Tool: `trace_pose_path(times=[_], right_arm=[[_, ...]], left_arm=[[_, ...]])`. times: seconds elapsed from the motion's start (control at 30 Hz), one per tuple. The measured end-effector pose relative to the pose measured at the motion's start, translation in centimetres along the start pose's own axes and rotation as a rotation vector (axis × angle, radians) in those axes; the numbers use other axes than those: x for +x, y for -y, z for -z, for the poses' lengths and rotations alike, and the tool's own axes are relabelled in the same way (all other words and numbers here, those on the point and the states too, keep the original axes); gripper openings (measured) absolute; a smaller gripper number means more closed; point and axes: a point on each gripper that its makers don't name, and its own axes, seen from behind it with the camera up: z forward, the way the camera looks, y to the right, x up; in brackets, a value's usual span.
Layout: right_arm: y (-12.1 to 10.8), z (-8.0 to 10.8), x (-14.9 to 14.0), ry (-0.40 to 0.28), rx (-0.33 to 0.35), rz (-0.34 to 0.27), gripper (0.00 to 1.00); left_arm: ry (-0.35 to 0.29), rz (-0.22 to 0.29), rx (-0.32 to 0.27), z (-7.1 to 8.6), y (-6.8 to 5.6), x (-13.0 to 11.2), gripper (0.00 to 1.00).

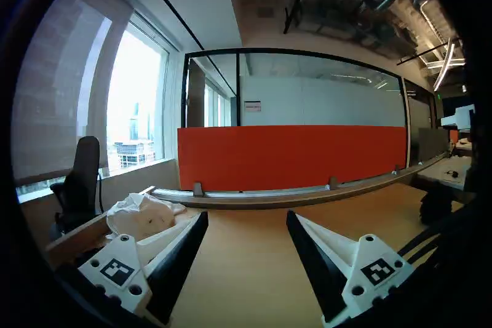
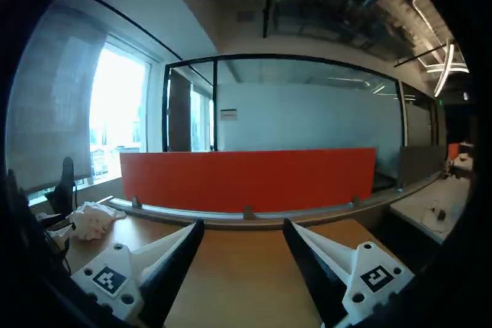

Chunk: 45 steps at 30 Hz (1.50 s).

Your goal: Fold towel

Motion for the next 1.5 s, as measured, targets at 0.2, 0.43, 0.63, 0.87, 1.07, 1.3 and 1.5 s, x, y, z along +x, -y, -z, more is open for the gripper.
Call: trace_pose_path(times=[0.2, 0.43, 0.63, 0.87, 1.07, 1.3, 1.5], right_arm=[[0.7, -0.3, -1.7, 0.002, 0.001, 0.006, 0.99], [1.4, -1.0, -3.1, -0.006, 0.0, 0.024, 0.99], [1.8, -1.4, -3.8, -0.021, -0.005, 0.044, 0.99], [2.0, -1.4, -4.9, -0.023, -0.013, 0.06, 0.99], [1.9, -1.5, -5.6, -0.017, -0.015, 0.056, 0.99], [1.6, -1.5, -6.2, -0.01, -0.018, 0.054, 0.99], [1.5, -1.6, -6.7, -0.003, -0.02, 0.056, 0.99]], left_arm=[[-0.007, 0.002, 0.01, 0.2, 0.6, -3.3, 0.94], [-0.013, 0.018, 0.02, 0.3, 1.2, -6.6, 0.94], [-0.019, 0.031, 0.022, 0.4, 1.4, -8.5, 0.94], [-0.028, 0.042, 0.028, 0.5, 1.7, -9.6, 0.94], [-0.033, 0.04, 0.03, 0.7, 1.8, -10.1, 0.94], [-0.025, 0.025, 0.035, 0.9, 2.1, -10.8, 0.94], [-0.016, 0.014, 0.036, 0.7, 2.1, -11.0, 0.94]])
